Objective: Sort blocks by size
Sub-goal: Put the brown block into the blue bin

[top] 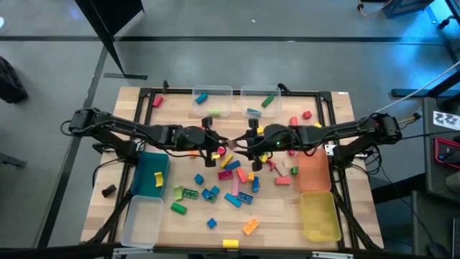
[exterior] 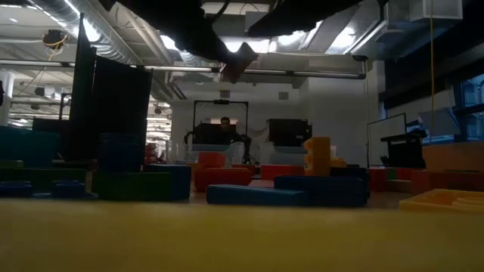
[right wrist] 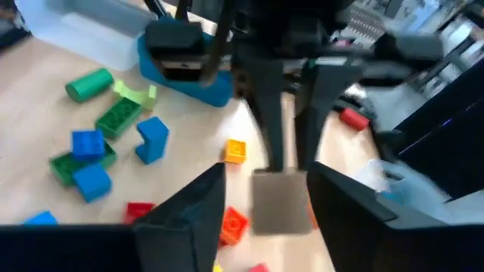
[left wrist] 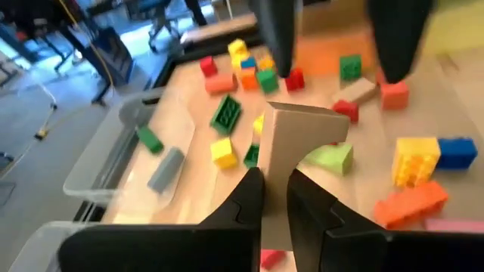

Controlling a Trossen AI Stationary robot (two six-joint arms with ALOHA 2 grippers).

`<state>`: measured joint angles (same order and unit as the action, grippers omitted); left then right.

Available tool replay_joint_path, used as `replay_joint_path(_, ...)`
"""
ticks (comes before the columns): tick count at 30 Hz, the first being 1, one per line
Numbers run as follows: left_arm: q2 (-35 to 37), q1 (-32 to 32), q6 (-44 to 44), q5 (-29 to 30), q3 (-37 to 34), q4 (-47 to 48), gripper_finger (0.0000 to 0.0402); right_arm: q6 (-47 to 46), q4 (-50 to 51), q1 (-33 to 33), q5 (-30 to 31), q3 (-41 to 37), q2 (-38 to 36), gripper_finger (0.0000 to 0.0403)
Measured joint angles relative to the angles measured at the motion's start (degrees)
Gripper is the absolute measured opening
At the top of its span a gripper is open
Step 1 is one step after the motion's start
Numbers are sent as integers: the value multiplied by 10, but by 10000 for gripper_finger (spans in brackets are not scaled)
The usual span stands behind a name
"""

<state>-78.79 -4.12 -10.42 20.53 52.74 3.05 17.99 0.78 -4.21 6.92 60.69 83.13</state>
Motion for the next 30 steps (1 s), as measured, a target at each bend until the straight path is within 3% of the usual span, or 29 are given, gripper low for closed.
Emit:
replay_joint_path(4, 23, -1, 35, -2, 26, 112, 21, -15, 2, 0, 10, 0, 0, 235)
replay_joint_path(9, 65, -9, 118, -15, 81, 342, 26, -13, 28, 0, 11, 0, 0, 259)
replay_joint_path(12, 85, -14, 199, -58, 103, 494, 24, -24, 59, 0, 12, 0, 0, 261)
replay_joint_path(20, 118, -41, 422, -187, 107, 772, 35, -48, 102, 6, 21, 0, 0, 253)
replay_joint_path(23, 118, -55, 478, -216, 104, 829, 37, -49, 94, 20, 25, 0, 0, 253)
replay_joint_path(30, 117, -76, 553, -224, 103, 831, 44, -38, 105, 65, 25, 0, 1, 253)
